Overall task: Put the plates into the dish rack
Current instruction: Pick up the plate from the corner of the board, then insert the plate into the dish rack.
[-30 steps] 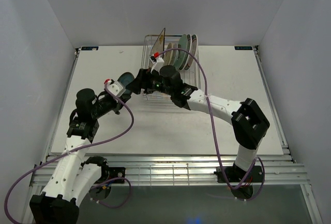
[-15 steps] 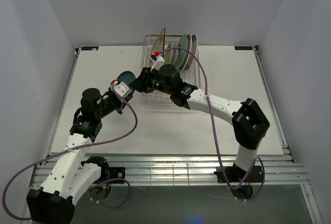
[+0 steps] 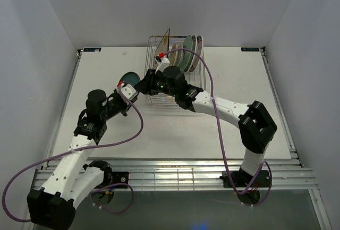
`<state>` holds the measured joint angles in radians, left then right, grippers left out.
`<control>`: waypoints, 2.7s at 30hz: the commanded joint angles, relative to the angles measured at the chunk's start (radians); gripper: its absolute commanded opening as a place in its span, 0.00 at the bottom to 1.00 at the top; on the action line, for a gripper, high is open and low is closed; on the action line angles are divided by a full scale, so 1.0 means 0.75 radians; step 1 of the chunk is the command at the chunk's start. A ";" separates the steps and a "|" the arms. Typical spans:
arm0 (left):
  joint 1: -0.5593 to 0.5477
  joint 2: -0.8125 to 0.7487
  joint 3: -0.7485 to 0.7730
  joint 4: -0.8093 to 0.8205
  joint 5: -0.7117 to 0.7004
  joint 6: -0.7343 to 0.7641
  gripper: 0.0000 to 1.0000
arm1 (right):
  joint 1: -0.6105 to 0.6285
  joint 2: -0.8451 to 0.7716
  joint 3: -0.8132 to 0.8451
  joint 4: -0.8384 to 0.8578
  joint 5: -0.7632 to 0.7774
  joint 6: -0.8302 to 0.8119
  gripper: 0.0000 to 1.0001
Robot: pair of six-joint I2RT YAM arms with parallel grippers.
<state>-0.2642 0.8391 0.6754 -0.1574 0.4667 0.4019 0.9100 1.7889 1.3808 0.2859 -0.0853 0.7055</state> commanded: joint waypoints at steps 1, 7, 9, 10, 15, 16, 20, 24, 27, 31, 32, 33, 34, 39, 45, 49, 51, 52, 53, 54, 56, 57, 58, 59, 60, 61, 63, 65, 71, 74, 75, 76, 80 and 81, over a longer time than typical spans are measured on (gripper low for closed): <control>-0.006 -0.004 0.022 0.097 0.016 0.018 0.00 | 0.018 -0.011 0.057 0.042 -0.044 -0.029 0.08; -0.026 0.043 0.050 0.095 0.002 0.041 0.00 | 0.018 0.012 0.108 0.001 -0.028 -0.043 0.08; -0.034 0.063 0.073 0.091 -0.011 0.076 0.00 | 0.018 0.036 0.151 -0.043 -0.017 -0.053 0.08; -0.046 0.086 0.079 0.091 -0.021 0.088 0.00 | 0.018 0.042 0.161 -0.056 -0.011 -0.057 0.08; -0.108 0.143 0.116 0.075 -0.151 0.190 0.00 | 0.014 0.090 0.239 -0.148 0.038 -0.088 0.08; -0.126 0.145 0.118 0.075 -0.172 0.202 0.00 | 0.014 0.096 0.255 -0.166 0.038 -0.092 0.08; -0.157 0.129 0.118 0.077 -0.229 0.227 0.00 | 0.008 0.120 0.274 -0.181 0.050 -0.100 0.08; -0.180 0.107 0.134 0.071 -0.287 0.243 0.00 | 0.004 0.143 0.302 -0.205 0.073 -0.118 0.08; -0.190 0.100 0.167 0.036 -0.311 0.254 0.00 | -0.003 0.165 0.323 -0.222 0.091 -0.131 0.08; -0.200 0.104 0.220 -0.037 -0.299 0.241 0.00 | -0.009 0.208 0.343 -0.226 0.095 -0.133 0.08; -0.202 0.106 0.228 -0.048 -0.293 0.233 0.00 | -0.011 0.216 0.351 -0.228 0.095 -0.131 0.08; -0.206 0.108 0.243 -0.054 -0.291 0.231 0.00 | -0.011 0.227 0.364 -0.234 0.093 -0.131 0.08; -0.210 0.108 0.247 -0.060 -0.291 0.231 0.01 | -0.013 0.241 0.370 -0.232 0.089 -0.129 0.08; -0.218 0.102 0.259 -0.072 -0.277 0.221 0.16 | -0.017 0.261 0.382 -0.232 0.097 -0.117 0.08; -0.218 0.106 0.259 -0.079 -0.260 0.192 0.50 | -0.029 0.231 0.364 -0.230 0.152 -0.118 0.08; -0.220 0.096 0.280 -0.085 -0.254 0.160 0.67 | -0.037 0.200 0.358 -0.232 0.187 -0.133 0.08; -0.218 0.088 0.296 -0.091 -0.246 0.147 0.68 | -0.039 0.194 0.348 -0.232 0.189 -0.135 0.08; -0.218 0.088 0.300 -0.097 -0.244 0.137 0.68 | -0.043 0.188 0.343 -0.232 0.189 -0.135 0.08; -0.218 0.086 0.310 -0.099 -0.244 0.129 0.68 | -0.045 0.184 0.339 -0.232 0.189 -0.135 0.08; -0.218 0.084 0.312 -0.101 -0.244 0.123 0.68 | -0.045 0.182 0.333 -0.232 0.197 -0.137 0.08; -0.218 0.076 0.318 -0.099 -0.264 0.098 0.68 | -0.050 0.161 0.321 -0.230 0.212 -0.145 0.08; -0.218 0.074 0.325 -0.099 -0.266 0.092 0.68 | -0.050 0.151 0.305 -0.230 0.226 -0.149 0.08; -0.218 0.068 0.325 -0.097 -0.268 0.084 0.69 | -0.054 0.127 0.296 -0.230 0.236 -0.155 0.08; -0.218 0.068 0.329 -0.093 -0.268 0.070 0.69 | -0.056 0.108 0.284 -0.230 0.247 -0.159 0.08; -0.218 0.068 0.333 -0.089 -0.273 0.061 0.69 | -0.058 0.092 0.272 -0.230 0.275 -0.174 0.08; -0.218 0.070 0.335 -0.085 -0.273 0.055 0.70 | -0.064 0.051 0.250 -0.232 0.291 -0.182 0.08; -0.218 0.078 0.343 -0.079 -0.266 0.043 0.71 | -0.068 0.006 0.227 -0.232 0.330 -0.202 0.08; -0.218 0.090 0.357 -0.066 -0.268 0.035 0.72 | -0.078 -0.072 0.192 -0.236 0.359 -0.237 0.08; -0.218 0.110 0.384 -0.013 -0.309 -0.018 0.72 | -0.105 -0.293 0.116 -0.271 0.506 -0.327 0.08; -0.220 0.137 0.414 -0.011 -0.303 -0.041 0.72 | -0.111 -0.368 0.110 -0.295 0.598 -0.384 0.08; -0.218 0.147 0.425 -0.013 -0.295 -0.045 0.73 | -0.111 -0.381 0.110 -0.318 0.659 -0.399 0.08; -0.218 0.182 0.439 -0.011 -0.291 -0.051 0.73 | -0.111 -0.407 0.110 -0.324 0.690 -0.411 0.08; -0.218 0.327 0.537 -0.013 -0.267 -0.090 0.73 | -0.117 -0.467 0.082 -0.328 0.801 -0.454 0.08; -0.220 0.362 0.586 -0.015 -0.268 -0.100 0.73 | -0.117 -0.477 0.069 -0.326 0.841 -0.468 0.08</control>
<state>-0.4271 1.0512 1.0370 -0.1768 0.2501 0.3672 0.8246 1.4704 1.4517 -0.0135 0.4259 0.3988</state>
